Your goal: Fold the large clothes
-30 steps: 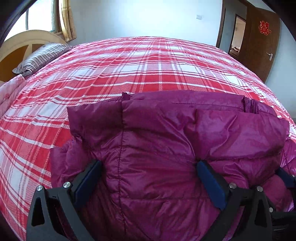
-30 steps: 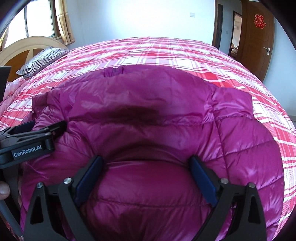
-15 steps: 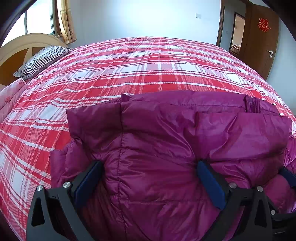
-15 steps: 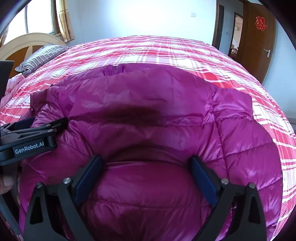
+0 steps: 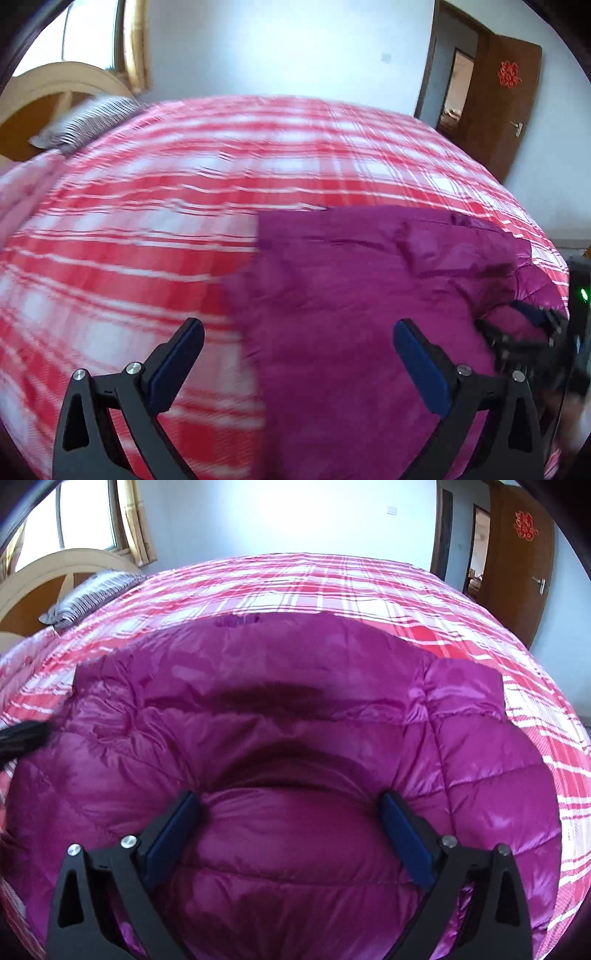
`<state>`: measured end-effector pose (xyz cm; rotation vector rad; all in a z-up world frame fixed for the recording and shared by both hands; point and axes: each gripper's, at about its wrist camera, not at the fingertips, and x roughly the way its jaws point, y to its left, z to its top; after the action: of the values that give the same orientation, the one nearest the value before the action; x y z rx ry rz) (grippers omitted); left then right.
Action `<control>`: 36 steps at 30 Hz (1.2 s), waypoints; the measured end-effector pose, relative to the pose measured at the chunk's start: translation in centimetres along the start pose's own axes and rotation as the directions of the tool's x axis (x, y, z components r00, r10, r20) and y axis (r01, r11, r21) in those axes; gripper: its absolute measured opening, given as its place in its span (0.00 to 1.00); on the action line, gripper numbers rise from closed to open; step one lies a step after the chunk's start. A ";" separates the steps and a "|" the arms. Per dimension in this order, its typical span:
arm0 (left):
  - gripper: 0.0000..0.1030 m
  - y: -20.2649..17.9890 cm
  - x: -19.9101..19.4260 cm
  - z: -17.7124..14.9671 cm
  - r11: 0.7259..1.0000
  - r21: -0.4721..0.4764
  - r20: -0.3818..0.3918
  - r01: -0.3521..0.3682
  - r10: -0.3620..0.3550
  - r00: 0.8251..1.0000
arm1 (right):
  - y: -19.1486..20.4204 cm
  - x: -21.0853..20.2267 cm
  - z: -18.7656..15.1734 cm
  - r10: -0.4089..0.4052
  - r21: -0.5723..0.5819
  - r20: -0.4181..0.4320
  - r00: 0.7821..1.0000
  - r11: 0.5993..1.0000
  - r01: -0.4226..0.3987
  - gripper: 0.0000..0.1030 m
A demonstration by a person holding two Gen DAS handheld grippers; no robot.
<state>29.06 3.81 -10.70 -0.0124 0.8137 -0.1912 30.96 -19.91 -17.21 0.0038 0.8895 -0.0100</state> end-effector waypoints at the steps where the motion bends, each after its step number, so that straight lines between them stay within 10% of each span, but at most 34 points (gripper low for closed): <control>1: 0.99 0.6 -0.1 -0.5 1.000 0.002 -0.010 0.003 -0.002 1.000 | 0.1 0.1 0.1 -0.004 -0.003 -0.004 1.000 1.000 0.004 0.98; 6: 0.99 3.5 1.9 -4.4 0.983 -0.095 -0.113 0.154 -0.165 0.980 | 0.1 -0.1 0.0 -0.002 -0.005 -0.007 1.000 1.000 0.002 0.99; 12: 0.99 4.2 1.7 -6.0 0.898 -0.246 -0.016 0.364 -0.379 0.925 | 0.2 -0.5 -0.3 0.009 0.003 0.020 1.000 1.000 -0.009 0.99; 17: 0.98 3.6 1.5 -6.3 0.898 -0.243 -0.022 0.368 -0.384 0.923 | 0.2 -0.5 -0.3 0.017 0.009 0.035 0.999 1.000 -0.017 0.99; 19: 0.88 3.5 1.2 -6.2 0.893 -0.249 -0.018 0.374 -0.391 0.920 | 0.1 -0.6 -0.3 0.018 0.009 0.039 0.999 1.000 -0.018 0.99; 21: 0.51 3.4 1.7 -6.2 0.880 -0.258 -0.046 0.399 -0.424 0.905 | 0.1 -0.6 -0.4 0.017 0.008 0.040 0.999 1.000 -0.018 0.99; 29: 0.51 5.1 2.0 -6.9 0.865 -0.293 -0.018 0.407 -0.430 0.903 | 0.2 -0.8 -0.5 0.019 0.006 0.051 0.999 1.000 -0.019 0.99; 32: 0.25 5.3 2.1 -7.1 0.842 -0.269 -0.011 0.467 -0.488 0.873 | 0.2 -0.8 -0.4 0.020 0.005 0.052 0.998 1.000 -0.020 0.99; 36: 0.15 5.3 -0.4 -6.2 0.790 -0.281 0.083 0.545 -0.545 0.834 | 0.1 -0.8 -0.5 0.021 0.004 0.055 0.998 1.000 -0.021 0.99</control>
<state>25.21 9.52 -15.12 -0.5397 0.8187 -0.6191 30.08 -19.77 -16.86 0.0170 0.8342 0.0076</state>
